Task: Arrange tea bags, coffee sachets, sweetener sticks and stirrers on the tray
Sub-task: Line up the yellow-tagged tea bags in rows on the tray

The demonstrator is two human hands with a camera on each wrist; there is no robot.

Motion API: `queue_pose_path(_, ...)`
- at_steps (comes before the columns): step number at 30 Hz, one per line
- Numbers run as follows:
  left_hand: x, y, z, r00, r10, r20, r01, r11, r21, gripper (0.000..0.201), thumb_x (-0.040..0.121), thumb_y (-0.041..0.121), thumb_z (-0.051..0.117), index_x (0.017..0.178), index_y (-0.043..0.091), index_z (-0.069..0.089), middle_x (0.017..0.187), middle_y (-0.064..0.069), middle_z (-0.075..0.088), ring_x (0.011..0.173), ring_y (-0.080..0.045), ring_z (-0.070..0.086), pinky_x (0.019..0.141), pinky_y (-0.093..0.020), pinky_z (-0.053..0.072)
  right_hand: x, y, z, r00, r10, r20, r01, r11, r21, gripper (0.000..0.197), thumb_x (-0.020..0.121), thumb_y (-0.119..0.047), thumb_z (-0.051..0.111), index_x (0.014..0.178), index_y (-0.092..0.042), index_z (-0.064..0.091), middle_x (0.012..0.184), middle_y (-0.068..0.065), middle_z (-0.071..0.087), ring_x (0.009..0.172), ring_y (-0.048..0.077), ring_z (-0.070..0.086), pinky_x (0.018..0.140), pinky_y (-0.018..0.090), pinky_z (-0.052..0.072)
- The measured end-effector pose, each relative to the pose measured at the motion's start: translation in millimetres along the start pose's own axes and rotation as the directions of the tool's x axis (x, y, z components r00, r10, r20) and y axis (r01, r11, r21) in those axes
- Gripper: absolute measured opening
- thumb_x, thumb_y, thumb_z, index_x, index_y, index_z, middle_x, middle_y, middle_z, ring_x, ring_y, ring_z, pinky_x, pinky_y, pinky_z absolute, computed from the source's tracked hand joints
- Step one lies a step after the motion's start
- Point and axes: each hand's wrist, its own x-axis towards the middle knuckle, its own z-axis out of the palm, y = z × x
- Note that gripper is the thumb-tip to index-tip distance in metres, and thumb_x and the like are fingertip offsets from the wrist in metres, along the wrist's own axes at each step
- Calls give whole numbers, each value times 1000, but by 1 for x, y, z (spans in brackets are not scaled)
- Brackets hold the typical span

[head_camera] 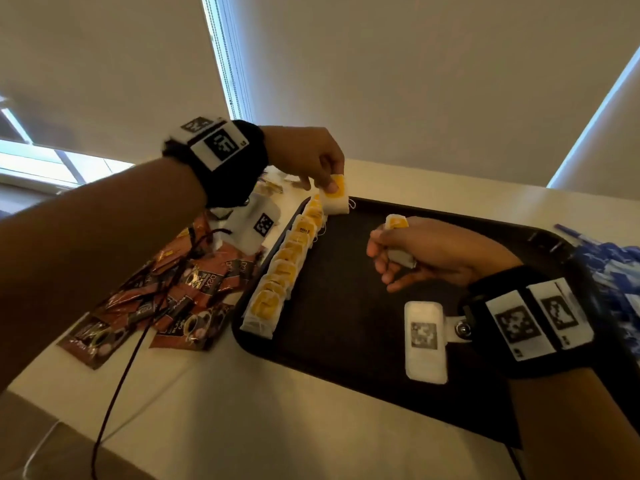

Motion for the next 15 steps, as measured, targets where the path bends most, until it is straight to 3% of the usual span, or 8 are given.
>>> queue_pose_path(4, 47, -6, 9, 986, -6, 169, -15, 993, 119, 13, 87, 17, 65, 98, 10, 63, 85, 4, 60, 74, -6, 54, 64, -18, 47, 7, 1, 2, 999, 44, 8, -43, 998, -36, 23, 98, -28, 42, 91, -13, 58, 66, 2, 53, 55, 10, 53, 60, 27, 54)
queue_pose_path(7, 78, -11, 16, 971, 2, 240, -58, 972, 228, 7, 87, 15, 65, 93, 10, 62, 76, 6, 56, 68, -6, 50, 63, -19, 44, 10, 2, 1, 999, 53, -9, -53, 998, -22, 19, 97, -27, 44, 96, -15, 58, 70, 4, 57, 55, 10, 55, 55, 25, 53)
queue_pose_path(10, 96, -15, 17, 972, 2, 236, -82, 941, 329, 10, 87, 16, 66, 94, 11, 62, 74, 7, 53, 68, -7, 48, 66, -22, 42, 11, 0, 0, 995, 81, -52, -80, 996, 30, 11, 96, -20, 46, 104, -20, 54, 83, 8, 61, 59, 12, 58, 53, 25, 52)
queue_pose_path(15, 118, -30, 20, 977, -8, 213, -90, 889, 449, 20, 85, 22, 68, 101, 17, 57, 91, 3, 51, 89, -18, 50, 81, -32, 45, 13, 4, -3, 990, 98, -102, -86, 990, 112, 34, 91, -5, 49, 120, -22, 41, 102, 12, 61, 68, 18, 65, 55, 28, 54)
